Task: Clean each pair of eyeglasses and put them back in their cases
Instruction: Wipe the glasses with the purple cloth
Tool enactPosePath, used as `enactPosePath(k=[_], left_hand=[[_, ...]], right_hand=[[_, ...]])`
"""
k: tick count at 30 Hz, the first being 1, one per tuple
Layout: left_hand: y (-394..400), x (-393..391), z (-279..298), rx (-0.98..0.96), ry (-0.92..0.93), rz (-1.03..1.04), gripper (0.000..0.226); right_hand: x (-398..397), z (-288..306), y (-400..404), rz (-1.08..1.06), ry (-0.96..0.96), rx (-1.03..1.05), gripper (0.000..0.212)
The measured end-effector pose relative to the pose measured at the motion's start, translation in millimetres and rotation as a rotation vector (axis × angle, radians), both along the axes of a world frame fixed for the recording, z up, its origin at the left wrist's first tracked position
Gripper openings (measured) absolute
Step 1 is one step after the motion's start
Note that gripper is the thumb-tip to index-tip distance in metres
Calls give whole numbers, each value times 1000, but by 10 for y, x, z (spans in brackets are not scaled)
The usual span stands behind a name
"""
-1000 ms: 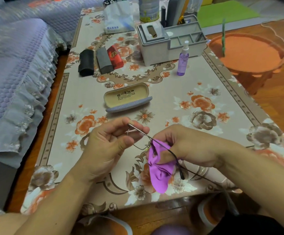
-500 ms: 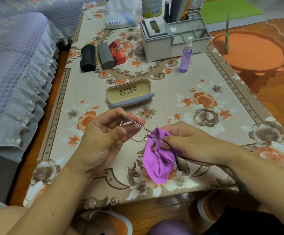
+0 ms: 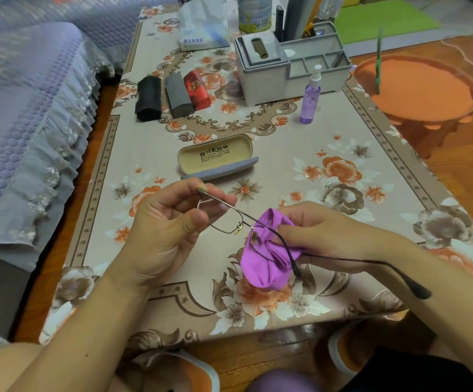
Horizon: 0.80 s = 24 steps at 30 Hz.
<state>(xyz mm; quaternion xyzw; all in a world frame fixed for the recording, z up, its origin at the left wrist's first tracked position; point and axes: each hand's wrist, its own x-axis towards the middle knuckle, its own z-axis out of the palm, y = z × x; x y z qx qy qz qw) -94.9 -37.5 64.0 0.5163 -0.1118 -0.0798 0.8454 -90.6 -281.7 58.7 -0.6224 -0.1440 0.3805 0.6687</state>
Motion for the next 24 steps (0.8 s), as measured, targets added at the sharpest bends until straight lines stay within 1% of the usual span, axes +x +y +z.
enactPosePath(k=[1, 4, 6, 8, 11, 16, 20, 22, 24], left_hand=[[4, 2, 0, 4, -2, 1, 35], [-4, -3, 14, 14, -18, -17, 33], [-36, -16, 19, 11, -20, -38, 31], [-75, -30, 7, -5, 0, -56, 31], [-112, -53, -28, -22, 56, -103, 31], [-122, -75, -43, -52, 119, -136, 33], [-155, -77, 16, -4, 66, -103, 32], [-149, -83, 60, 44, 1, -61, 31], [-129, -88, 97, 56, -31, -14, 34]], right_hand=[[4, 40, -30, 56, 20, 17, 18], [39, 121, -109, 218, 69, 59, 21], [60, 107, -118, 246, 77, 68, 25], [42, 55, -79, 224, 67, 32, 22], [-12, 14, -10, 188, -18, -30, 18], [-56, 96, 26, 102, -84, 4, 18], [-67, 50, 39, 1, -83, 45, 12], [-43, 1, 46, -45, -64, 57, 18], [18, -20, 48, -162, 21, 92, 26]])
